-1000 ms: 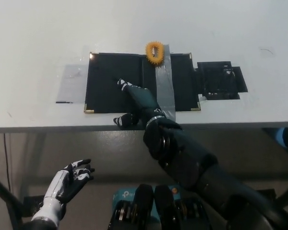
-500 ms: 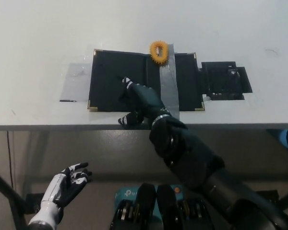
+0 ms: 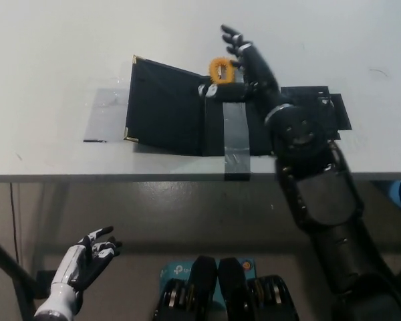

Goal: The robot uses its right hand to push the cover of the diary kept in the middle of the desk towards the left to open it

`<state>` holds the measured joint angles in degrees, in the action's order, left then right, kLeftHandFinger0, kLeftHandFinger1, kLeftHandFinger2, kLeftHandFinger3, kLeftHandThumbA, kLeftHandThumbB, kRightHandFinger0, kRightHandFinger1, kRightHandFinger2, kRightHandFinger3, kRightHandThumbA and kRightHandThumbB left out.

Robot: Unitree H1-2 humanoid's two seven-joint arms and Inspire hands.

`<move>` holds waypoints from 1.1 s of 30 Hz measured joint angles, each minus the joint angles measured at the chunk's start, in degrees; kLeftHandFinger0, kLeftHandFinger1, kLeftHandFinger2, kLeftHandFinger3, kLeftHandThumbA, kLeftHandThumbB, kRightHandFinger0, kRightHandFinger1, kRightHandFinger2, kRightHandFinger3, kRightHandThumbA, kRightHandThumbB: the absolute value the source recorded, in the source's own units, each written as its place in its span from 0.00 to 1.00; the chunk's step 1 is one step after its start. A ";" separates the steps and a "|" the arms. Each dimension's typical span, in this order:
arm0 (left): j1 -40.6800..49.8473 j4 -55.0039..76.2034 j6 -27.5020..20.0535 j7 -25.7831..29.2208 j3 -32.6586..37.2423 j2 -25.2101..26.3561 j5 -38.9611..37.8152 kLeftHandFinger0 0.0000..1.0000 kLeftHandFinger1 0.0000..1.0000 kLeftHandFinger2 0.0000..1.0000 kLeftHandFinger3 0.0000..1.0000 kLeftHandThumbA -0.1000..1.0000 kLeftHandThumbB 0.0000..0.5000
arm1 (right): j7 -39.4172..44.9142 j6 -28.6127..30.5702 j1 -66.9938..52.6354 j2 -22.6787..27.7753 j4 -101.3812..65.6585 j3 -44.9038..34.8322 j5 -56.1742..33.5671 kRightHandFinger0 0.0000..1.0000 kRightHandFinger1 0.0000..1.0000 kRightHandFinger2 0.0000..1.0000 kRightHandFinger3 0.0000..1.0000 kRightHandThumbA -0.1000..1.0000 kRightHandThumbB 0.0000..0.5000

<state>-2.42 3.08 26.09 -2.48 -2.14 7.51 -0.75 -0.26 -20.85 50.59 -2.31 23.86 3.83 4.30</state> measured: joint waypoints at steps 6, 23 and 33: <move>0.02 -0.12 0.05 0.00 -0.30 -0.04 -0.01 1.00 0.71 0.67 0.83 0.58 0.23 | -1.06 -1.01 -2.74 2.75 -4.03 -1.51 -6.77 1.00 1.00 1.00 1.00 1.00 0.36; 2.21 0.01 -0.09 0.18 -2.29 -0.50 -0.03 0.95 0.67 0.67 0.83 0.61 0.27 | -2.23 -4.38 -23.86 10.85 -32.74 -17.97 -23.13 0.97 1.00 1.00 1.00 1.00 0.31; 2.63 0.06 -0.34 0.47 -3.39 -0.78 0.00 0.95 0.70 0.68 0.83 0.61 0.31 | -0.78 -2.84 -32.15 13.87 -33.19 -22.20 -24.74 0.87 0.93 0.94 1.00 1.00 0.34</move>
<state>0.22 3.14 25.75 -2.01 -5.53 6.73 -0.75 -1.04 -23.70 18.44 11.56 -9.33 -18.37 -20.44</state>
